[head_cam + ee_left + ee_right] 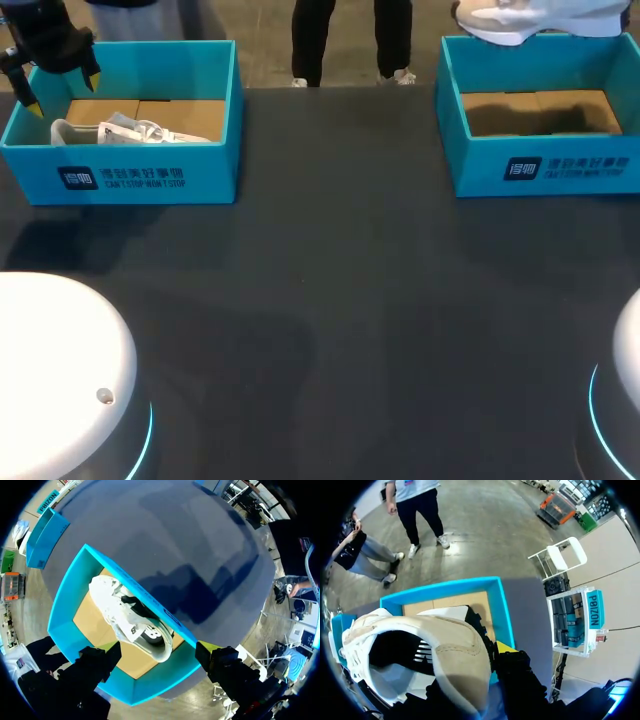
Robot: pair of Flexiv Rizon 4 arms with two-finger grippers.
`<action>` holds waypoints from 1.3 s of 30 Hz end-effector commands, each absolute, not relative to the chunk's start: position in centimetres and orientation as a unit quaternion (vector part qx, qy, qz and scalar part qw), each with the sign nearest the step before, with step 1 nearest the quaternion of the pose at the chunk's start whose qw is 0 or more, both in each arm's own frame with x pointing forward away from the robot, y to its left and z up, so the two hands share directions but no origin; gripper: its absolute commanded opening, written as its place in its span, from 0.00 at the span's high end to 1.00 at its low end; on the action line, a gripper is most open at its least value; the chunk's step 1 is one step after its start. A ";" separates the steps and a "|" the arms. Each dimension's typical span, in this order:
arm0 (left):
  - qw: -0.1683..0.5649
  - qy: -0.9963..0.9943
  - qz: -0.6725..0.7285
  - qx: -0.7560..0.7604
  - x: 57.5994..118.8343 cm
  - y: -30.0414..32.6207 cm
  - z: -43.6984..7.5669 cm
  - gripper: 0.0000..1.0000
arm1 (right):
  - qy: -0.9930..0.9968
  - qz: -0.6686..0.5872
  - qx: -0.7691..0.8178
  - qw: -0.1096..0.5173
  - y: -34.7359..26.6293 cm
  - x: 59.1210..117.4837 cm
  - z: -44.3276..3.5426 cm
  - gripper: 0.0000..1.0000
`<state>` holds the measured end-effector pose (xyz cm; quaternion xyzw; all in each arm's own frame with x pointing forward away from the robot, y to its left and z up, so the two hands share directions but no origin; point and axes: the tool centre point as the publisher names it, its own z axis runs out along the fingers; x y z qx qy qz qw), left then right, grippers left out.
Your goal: Take the shoe out of the shoebox, open the shoe tongue, remove and reinsert the insole, then place the shoe into the shoebox
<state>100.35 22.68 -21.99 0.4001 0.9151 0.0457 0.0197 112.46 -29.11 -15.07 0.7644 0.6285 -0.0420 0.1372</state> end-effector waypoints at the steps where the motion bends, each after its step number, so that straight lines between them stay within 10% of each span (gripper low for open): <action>1: 0.020 0.915 0.047 0.400 100.2 22.7 -21.9 0.00 | 0.622 -0.023 0.762 0.177 -27.6 108.6 -14.4 1.00; 39: 0.020 0.915 0.047 0.400 100.2 22.7 -21.9 0.00 | 0.640 -0.060 0.747 0.169 -12.5 94.5 -13.7 1.00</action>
